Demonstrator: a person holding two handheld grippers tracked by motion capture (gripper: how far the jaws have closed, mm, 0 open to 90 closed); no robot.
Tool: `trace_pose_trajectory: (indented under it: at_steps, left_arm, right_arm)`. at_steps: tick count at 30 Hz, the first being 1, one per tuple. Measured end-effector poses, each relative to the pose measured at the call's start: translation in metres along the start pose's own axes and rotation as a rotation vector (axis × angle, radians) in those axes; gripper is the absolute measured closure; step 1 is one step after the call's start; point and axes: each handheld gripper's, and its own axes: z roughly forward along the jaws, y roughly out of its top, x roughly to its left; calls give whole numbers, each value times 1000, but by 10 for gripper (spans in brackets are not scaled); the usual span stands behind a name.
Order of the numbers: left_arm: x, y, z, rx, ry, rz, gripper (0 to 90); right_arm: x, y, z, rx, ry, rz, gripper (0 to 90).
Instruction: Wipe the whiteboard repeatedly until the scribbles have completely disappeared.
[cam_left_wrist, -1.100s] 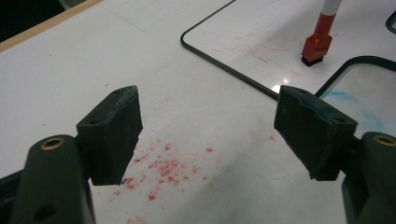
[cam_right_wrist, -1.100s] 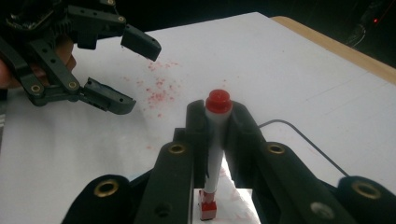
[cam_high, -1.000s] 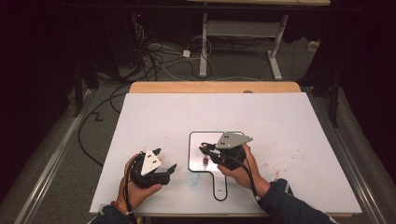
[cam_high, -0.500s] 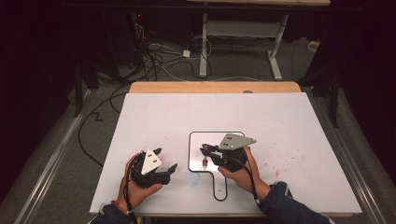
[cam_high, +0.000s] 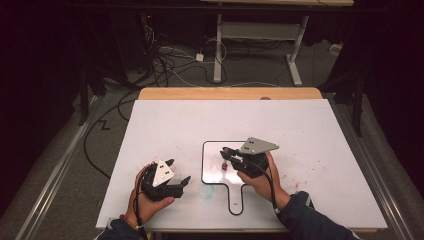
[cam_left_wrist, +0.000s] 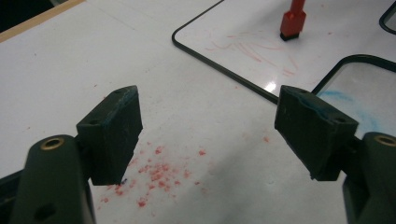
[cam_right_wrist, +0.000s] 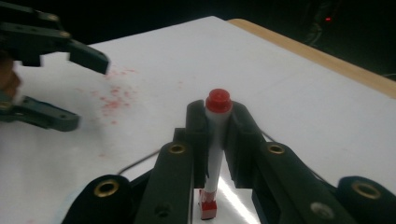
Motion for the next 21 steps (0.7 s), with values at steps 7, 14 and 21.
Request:
trace_pose_trajectory:
  at_steps: [7,14,21]
  left_arm:
    - [0,0,0,0,-1,5,222]
    - [0,0,-1,-1,-2,6,222]
    - [0,0,0,-2,-9,-2,222]
  right_arm:
    - [27,6,13,-4,101,-4,813]
    - [18,8,16,4,22,-60,813]
    - [-5,8,17,0,-62,-27,813]
